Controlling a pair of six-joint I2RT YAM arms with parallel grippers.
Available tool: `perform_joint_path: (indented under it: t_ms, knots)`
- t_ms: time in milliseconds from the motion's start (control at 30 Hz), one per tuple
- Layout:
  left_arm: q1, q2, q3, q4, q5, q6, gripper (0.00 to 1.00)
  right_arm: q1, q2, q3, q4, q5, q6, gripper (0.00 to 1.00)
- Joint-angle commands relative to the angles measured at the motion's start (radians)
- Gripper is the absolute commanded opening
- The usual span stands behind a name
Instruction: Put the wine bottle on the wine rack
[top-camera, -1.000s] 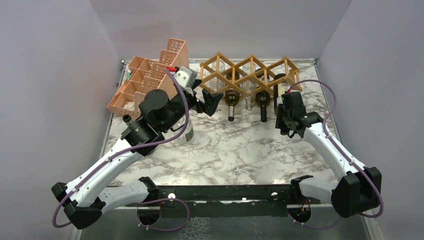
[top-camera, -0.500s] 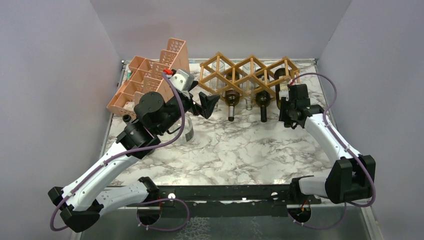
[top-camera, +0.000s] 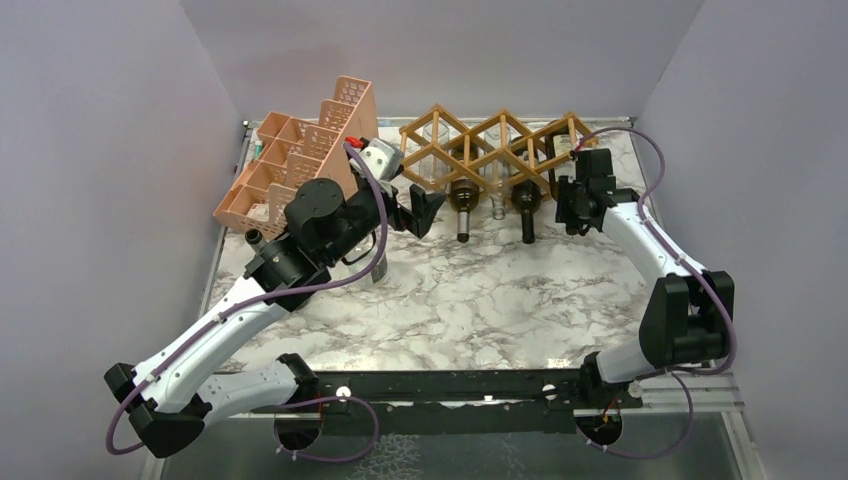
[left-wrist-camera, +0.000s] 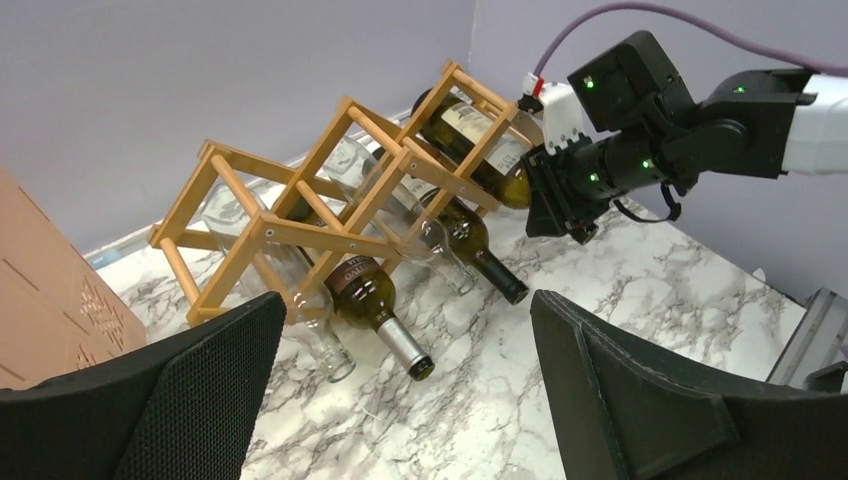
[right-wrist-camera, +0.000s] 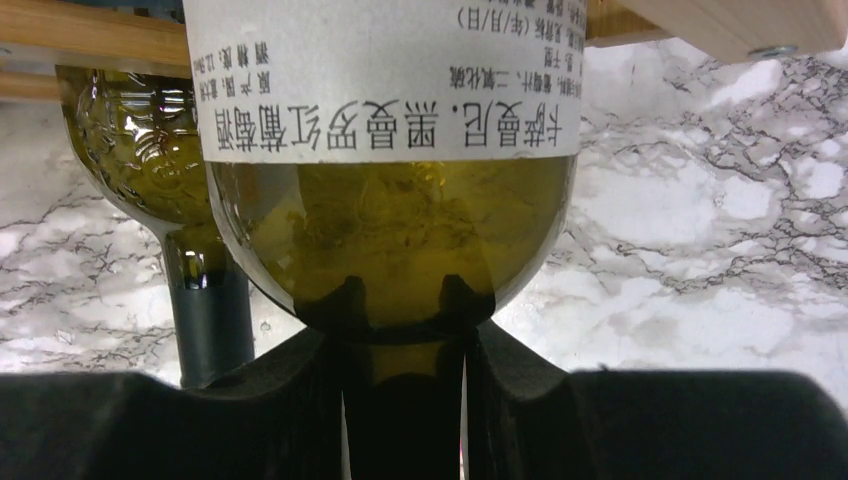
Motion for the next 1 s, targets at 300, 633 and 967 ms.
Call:
perform_joint_path:
  t_ms: [300, 633, 967]
  knots:
    - [-0.002, 0.051, 0.066, -0.004, 0.01, 0.051, 0.99, -0.016, 0.085, 0.093, 0.118, 0.006, -0.042, 0.26]
    - [-0.001, 0.071, 0.07, 0.0, 0.016, 0.049, 0.99, -0.016, 0.064, 0.109, 0.125, 0.036, -0.072, 0.4]
    - [-0.001, 0.075, 0.065, 0.005, 0.024, 0.038, 0.99, -0.016, 0.0, 0.104, 0.143, 0.028, -0.033, 0.47]
